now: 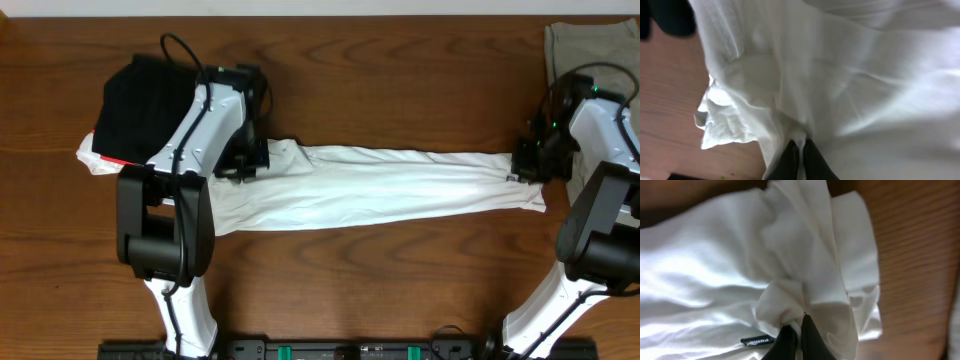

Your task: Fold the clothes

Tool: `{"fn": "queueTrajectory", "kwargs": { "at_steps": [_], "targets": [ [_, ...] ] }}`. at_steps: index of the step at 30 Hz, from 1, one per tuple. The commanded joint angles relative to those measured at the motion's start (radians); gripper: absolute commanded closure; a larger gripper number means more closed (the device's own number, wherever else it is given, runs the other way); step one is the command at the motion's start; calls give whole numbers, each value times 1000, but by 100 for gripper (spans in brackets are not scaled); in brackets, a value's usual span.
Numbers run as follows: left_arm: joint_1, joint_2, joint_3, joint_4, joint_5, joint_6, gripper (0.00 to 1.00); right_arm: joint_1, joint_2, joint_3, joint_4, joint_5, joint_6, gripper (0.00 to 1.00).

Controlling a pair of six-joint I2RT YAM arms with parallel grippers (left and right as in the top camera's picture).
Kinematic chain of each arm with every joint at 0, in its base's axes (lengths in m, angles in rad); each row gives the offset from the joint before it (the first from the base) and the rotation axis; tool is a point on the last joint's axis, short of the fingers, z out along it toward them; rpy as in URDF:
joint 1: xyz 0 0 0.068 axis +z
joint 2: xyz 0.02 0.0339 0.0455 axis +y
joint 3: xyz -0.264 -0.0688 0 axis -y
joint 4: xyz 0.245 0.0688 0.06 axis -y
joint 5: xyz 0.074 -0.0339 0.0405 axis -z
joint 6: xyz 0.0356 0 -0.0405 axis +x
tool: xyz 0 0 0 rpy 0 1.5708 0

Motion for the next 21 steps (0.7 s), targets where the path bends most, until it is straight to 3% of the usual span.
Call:
{"fn": "queueTrajectory", "kwargs": {
  "at_steps": [1,10,21],
  "targets": [
    [28,-3,-75,22,-40,-34,94,-11,-12,-47,41,28,18,99],
    [117,-3,-102,27,-43,-33,94,-11,-12,-54,58,39,17,99],
    [120,-3,-174,25,-43,-33,94,-11,-12,-55,39,37,18,99]
  ]
}}
